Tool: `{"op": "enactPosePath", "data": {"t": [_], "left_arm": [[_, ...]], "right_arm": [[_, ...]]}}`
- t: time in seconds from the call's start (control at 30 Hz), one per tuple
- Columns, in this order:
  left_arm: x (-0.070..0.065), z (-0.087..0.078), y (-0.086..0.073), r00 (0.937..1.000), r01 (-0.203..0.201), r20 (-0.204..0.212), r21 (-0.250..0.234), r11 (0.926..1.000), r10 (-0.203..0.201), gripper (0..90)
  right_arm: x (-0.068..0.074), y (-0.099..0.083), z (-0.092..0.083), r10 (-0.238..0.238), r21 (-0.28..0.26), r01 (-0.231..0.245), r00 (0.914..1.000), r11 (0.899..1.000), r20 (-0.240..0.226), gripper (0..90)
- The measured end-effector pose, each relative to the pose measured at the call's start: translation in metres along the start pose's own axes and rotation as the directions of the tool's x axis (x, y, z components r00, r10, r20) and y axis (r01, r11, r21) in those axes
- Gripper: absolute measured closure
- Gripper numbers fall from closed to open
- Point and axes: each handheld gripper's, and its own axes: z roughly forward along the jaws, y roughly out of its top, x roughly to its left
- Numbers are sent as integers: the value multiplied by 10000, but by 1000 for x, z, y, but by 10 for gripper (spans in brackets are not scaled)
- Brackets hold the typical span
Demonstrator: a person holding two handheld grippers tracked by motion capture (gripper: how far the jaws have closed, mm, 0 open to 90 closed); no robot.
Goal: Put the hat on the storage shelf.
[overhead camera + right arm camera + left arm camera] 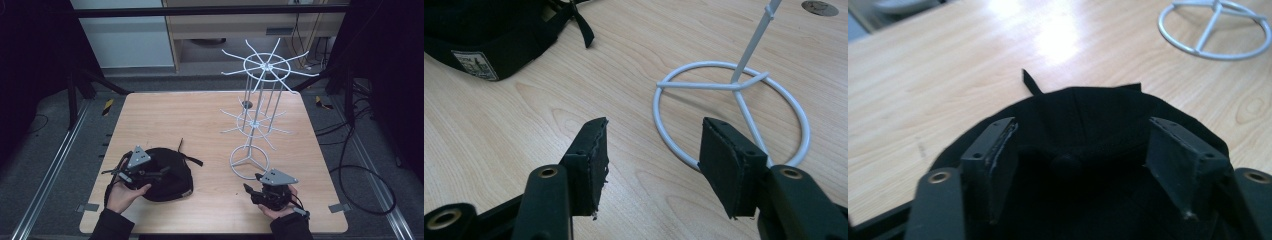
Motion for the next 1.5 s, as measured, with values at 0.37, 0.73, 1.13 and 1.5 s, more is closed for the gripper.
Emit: {"op": "enactPosePath", "data": {"t": [0.37, 0.73, 1.13, 1.5], "left_arm": [[12, 30, -17, 9992, 70, 375, 943, 9955, -105, 389], [5, 18, -3, 9999, -5, -121, 110, 9999, 6, 390], [20, 44, 4, 9867, -1074, 1312, 857, 9905, 957, 373], [19, 62, -4, 9920, -234, 1264, 1539, 9878, 38, 747]], "right_arm": [[1, 0, 3, -103, 164, 103, 9999, 9998, 23, 426], [0, 0, 3, -93, 103, 93, 10000, 9999, 8, 425], [-2, 0, 3, -77, 130, 77, 10000, 9999, 47, 423], [1, 0, 4, -136, 161, 135, 9999, 9998, 17, 426]]}}
